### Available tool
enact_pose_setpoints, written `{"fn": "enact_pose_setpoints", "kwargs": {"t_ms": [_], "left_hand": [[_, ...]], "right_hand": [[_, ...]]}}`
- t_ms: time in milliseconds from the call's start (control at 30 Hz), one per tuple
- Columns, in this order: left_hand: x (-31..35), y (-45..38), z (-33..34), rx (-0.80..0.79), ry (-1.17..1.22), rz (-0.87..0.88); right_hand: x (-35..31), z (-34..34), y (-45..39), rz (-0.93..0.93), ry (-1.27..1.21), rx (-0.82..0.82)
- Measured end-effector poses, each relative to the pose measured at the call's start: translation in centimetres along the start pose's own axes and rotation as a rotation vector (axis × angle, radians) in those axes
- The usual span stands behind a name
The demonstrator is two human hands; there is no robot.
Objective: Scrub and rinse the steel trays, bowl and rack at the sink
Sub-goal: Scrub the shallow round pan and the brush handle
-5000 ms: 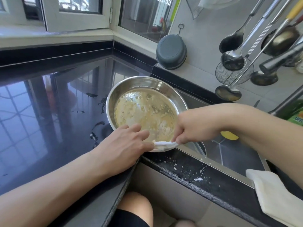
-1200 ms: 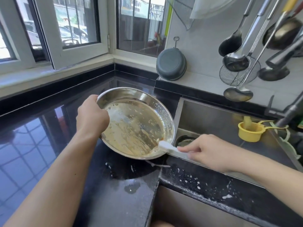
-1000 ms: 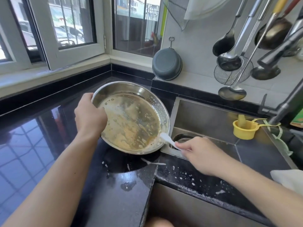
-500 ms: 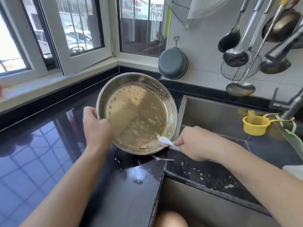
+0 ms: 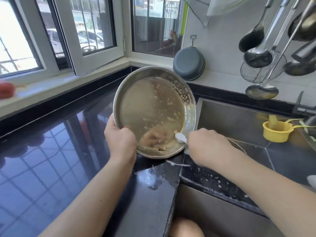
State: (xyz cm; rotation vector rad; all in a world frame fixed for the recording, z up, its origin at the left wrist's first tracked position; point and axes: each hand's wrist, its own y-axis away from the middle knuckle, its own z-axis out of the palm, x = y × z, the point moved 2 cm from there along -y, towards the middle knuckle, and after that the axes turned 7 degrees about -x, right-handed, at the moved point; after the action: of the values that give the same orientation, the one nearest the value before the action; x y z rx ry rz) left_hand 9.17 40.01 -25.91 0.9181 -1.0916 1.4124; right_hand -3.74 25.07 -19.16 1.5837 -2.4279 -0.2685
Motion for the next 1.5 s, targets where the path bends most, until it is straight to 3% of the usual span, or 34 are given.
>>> {"fn": "enact_pose_setpoints", "kwargs": {"t_ms": [233,433,700,933,1167,1333,1500], "left_hand": [[-1.4,1.4,0.2,0.024,0.003,0.067],[-1.3,0.7,-0.4,0.057,0.12,-0.102],[0.3,-2.5,-0.8,-0.127,-0.109,-0.192],[-1.5,0.6,-0.4,0.009,0.011,-0.055],[-1.1,0.0,-1.1,0.04,0.127,-0.196],[2.4,-2.7,-2.2,-0.172,-0.081,-0.189],[1.6,-1.4,-1.4,-0.092,-0.19,-0.059]], "right_hand": [[-3.1,1.0,-0.9,-0.187,-0.123,-0.239],[0.9,-0.2,-2.8,-0.044,0.011,-0.194],[0.5,0.2,-2.1,-0.056,0.053,-0.118],[-2.9,1.6,-2.2,-0.228,-0.19,-0.201],[-0.7,1.1,-1.8,-0.214,-0.073,-0.257],[0.1,1.1,-1.3,-0.19,-0.026,-0.205],[2.2,0.0,-1.9,-0.096,0.094,-0.149]]}}
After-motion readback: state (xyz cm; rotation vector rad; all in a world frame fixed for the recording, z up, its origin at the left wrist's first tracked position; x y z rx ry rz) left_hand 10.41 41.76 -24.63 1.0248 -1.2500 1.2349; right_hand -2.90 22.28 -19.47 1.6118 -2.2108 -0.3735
